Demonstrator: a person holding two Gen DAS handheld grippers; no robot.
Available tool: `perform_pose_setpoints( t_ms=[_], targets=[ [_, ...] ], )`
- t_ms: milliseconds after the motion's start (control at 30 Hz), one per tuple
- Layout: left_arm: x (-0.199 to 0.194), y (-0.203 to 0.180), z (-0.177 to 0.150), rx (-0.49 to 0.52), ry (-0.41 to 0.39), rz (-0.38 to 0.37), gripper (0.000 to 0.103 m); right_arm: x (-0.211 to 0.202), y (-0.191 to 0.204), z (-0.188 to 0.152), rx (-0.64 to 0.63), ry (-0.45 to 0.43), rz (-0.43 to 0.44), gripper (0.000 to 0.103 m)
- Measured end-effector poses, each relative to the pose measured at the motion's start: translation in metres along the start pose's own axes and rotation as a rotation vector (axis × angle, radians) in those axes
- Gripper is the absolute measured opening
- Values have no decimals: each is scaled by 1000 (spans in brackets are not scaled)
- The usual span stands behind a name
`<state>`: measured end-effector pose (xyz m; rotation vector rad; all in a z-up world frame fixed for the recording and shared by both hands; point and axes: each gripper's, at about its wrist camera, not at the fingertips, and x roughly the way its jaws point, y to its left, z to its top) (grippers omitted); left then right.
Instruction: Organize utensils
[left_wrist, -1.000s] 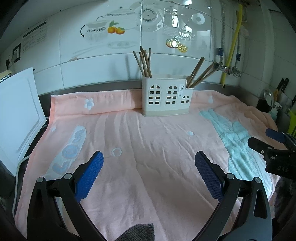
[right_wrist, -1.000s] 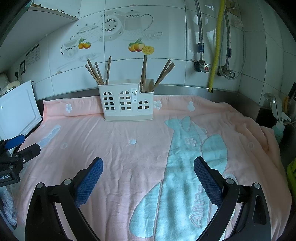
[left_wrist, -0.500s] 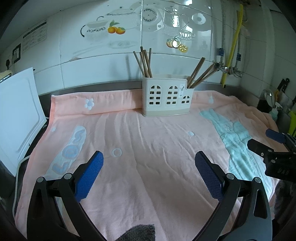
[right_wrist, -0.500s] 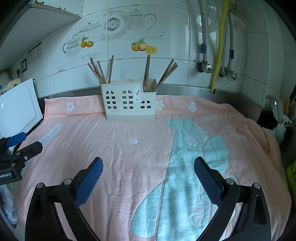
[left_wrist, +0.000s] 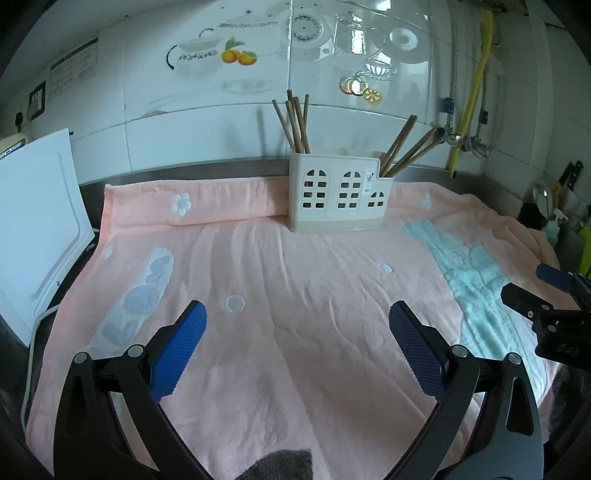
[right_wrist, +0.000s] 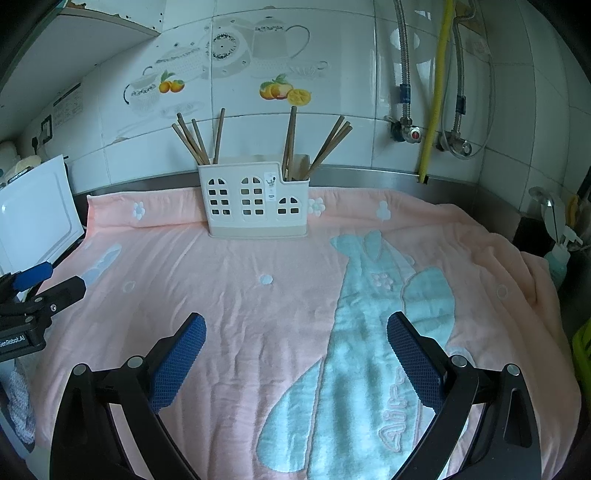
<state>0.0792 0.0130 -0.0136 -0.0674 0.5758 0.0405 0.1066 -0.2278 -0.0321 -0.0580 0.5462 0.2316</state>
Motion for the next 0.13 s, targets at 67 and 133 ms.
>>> perform_pose_setpoints(
  t_ms=[67,133],
  targets=[
    [0,0,-1,0,2,-1,98,1,-1,-1,-1,1,1,95],
    [1,1,-1,3,6,-3,98,2,-1,-1,-2,4,0,95]
  ],
)
